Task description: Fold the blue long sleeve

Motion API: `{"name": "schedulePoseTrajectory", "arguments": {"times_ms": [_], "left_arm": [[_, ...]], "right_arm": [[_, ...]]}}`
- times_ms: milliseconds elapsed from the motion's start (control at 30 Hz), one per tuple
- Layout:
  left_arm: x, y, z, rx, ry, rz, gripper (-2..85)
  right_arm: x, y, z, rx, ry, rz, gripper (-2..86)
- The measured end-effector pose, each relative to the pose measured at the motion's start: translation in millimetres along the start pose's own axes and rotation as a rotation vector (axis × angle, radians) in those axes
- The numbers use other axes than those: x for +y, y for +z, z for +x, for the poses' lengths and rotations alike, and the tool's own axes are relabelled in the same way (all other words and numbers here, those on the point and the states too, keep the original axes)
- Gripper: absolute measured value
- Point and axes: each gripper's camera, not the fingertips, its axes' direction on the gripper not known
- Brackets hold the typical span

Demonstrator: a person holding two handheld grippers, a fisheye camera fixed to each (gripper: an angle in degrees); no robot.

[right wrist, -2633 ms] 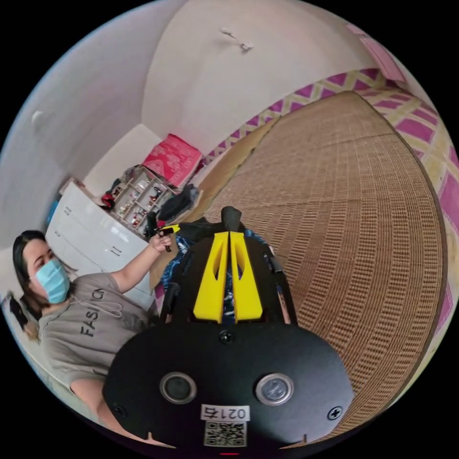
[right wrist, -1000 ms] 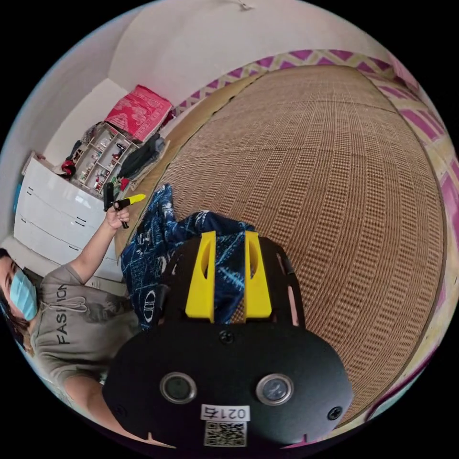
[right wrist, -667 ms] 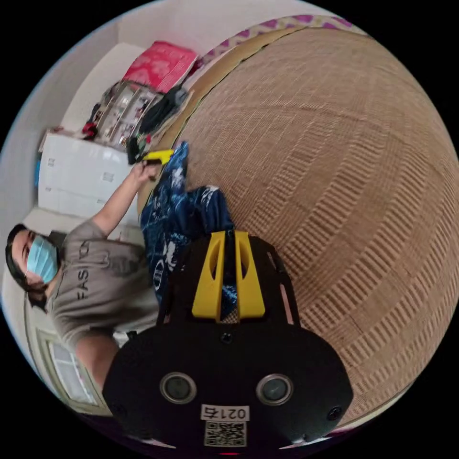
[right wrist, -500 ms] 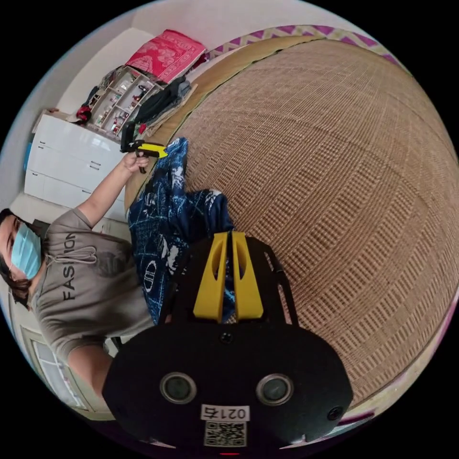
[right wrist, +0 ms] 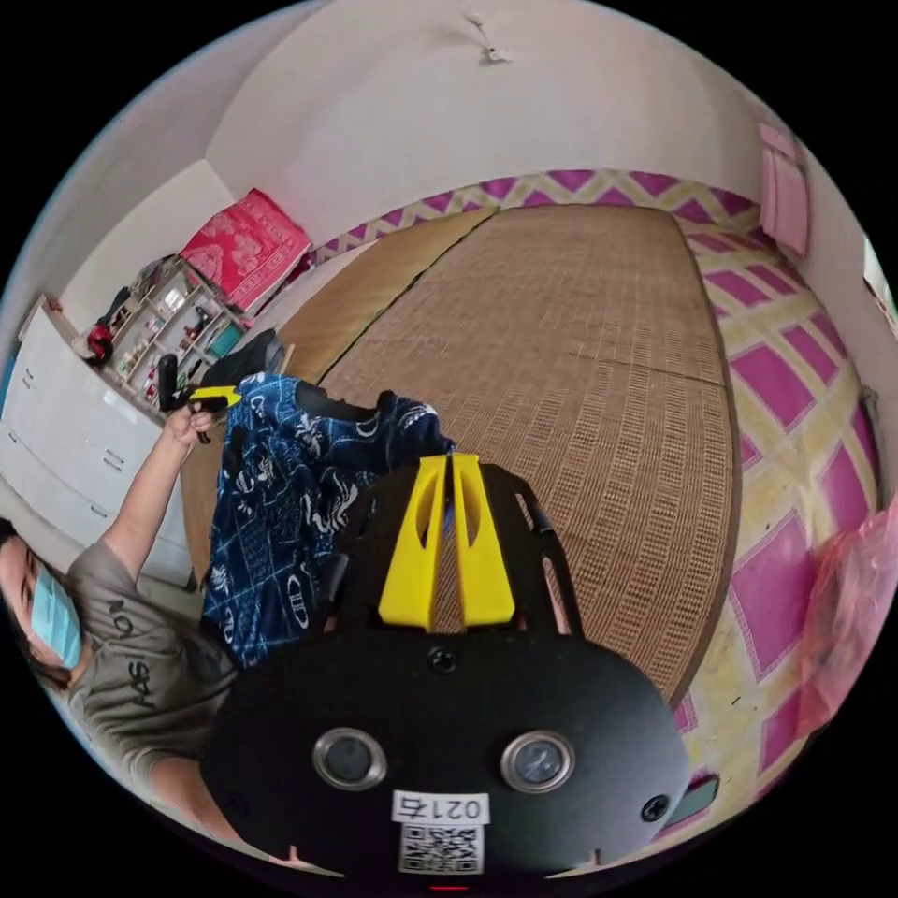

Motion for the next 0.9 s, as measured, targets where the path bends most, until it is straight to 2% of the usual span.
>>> {"name": "schedulePoseTrajectory", "arguments": {"times_ms": [67,167,200,300,367,467,633,733,900], "left_arm": [[2,31,-26,-0.057,-0.079,-0.013,0.1],[33,111,-84,0.04,-0.297,-0.211,0.4],[51,123,-97,0.043,-0.352,-0.207,0.4],[83,104,-112,0.131,-0.4,-0.038,1.1],[91,81,-105,0.124,-0.364,0.035,2.6],[94,47,-60,0.042,-0.19,0.085,6.1],[95,62,63,0.147,0.111,-0.015,7.8],[97,83,132,0.192,0.209,-0.085,8.3],[115,90,214,0.274,0.297,-0.224,9.9]], "right_arm": [[-1,23,22,0.052,0.085,0.021,-0.2],[10,70,46,0.073,0.199,-0.104,-0.4],[14,72,46,0.098,0.213,-0.096,-0.4],[32,52,38,0.207,0.22,-0.003,-0.6],[44,32,14,0.185,0.124,0.043,-0.5],[65,19,-45,0.176,-0.094,0.057,-0.6],[89,21,-131,0.086,-0.266,0.046,-0.4],[89,23,-169,0.044,-0.296,0.042,0.1],[103,9,-231,0.101,-0.417,-0.043,-0.3]]}}
